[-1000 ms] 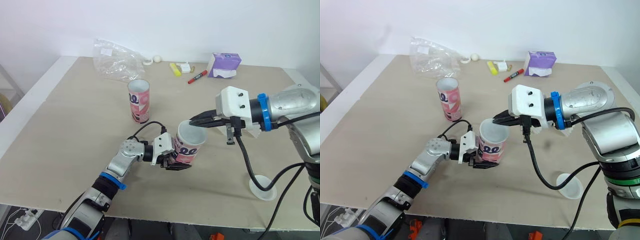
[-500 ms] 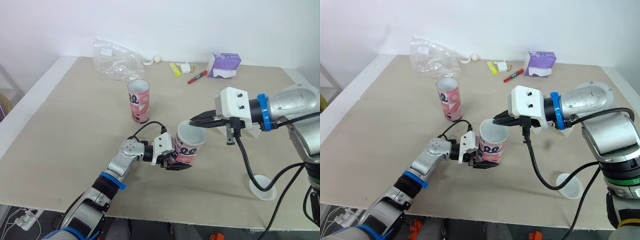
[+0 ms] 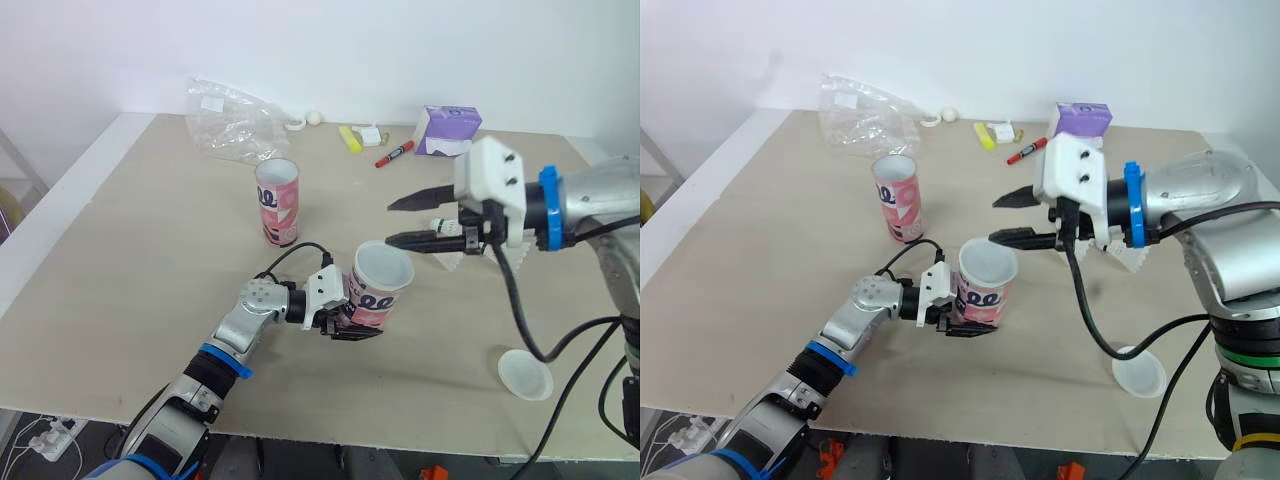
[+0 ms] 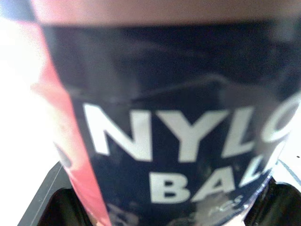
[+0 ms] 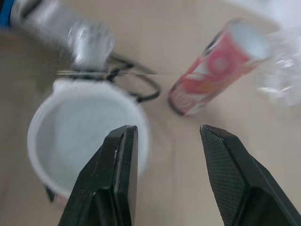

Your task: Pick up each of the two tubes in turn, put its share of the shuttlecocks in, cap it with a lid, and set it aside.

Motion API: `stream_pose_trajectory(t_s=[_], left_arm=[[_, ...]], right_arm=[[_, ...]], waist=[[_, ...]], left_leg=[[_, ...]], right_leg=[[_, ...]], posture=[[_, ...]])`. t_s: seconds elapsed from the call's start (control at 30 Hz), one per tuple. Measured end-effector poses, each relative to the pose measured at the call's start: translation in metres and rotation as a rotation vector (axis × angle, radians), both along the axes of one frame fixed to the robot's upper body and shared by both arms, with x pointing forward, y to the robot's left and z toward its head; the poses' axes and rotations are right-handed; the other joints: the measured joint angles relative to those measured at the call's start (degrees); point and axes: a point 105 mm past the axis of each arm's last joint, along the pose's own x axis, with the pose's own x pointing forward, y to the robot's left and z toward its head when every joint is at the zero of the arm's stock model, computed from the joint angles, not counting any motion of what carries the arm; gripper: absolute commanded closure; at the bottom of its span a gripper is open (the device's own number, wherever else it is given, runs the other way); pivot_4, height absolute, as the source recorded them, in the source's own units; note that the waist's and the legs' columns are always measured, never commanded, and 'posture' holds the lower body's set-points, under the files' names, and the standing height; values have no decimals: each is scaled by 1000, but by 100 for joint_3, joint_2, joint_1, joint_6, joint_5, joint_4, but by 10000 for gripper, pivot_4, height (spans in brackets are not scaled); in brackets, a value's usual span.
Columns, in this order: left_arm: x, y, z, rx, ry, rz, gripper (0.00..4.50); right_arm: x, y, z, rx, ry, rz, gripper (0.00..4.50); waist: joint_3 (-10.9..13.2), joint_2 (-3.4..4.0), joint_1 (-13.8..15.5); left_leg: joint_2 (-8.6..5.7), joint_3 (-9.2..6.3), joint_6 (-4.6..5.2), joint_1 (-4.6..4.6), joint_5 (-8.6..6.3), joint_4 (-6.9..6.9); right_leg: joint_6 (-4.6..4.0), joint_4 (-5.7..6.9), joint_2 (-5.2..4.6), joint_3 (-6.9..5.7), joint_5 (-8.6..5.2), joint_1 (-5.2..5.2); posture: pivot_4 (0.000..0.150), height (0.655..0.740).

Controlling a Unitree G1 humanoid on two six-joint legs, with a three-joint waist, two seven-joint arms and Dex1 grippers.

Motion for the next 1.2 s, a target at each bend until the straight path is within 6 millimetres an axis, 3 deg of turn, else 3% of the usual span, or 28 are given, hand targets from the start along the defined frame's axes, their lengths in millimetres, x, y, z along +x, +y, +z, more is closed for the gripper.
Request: stream_pose_trajectory(t_s=[0.17, 0.2, 0.47, 1.2], left_arm=[[0, 0, 0, 0, 0, -1, 11287], [0, 0, 0, 0, 0, -1, 11287], [0, 0, 0, -1, 1, 1, 11287], [1, 0, -3, 7, 8, 10, 11287]], right_arm=[[-11, 11, -7, 54, 90, 40, 43713], [-13, 13, -10, 55, 104, 43, 44614], [-12, 15, -44, 15, 200, 23, 44614], [-11, 13, -55, -159, 49, 76, 44614]], waist=[[0, 0, 0], [0, 0, 0], [0, 0, 1], [-37, -40, -1]], left_leg=[[0, 0, 0, -1, 0, 0], [0, 0, 0, -1, 0, -1], [0, 0, 0, -1, 0, 0], [1, 0, -1, 12, -1, -2]], right_leg=[[0, 0, 0, 0, 0, 0], [0, 0, 0, 0, 0, 0], [0, 0, 0, 0, 0, -2], [-2, -1, 0, 0, -2, 6]], posture=[[1500, 7400], [1500, 7400], [1500, 7400], [1500, 7400]])
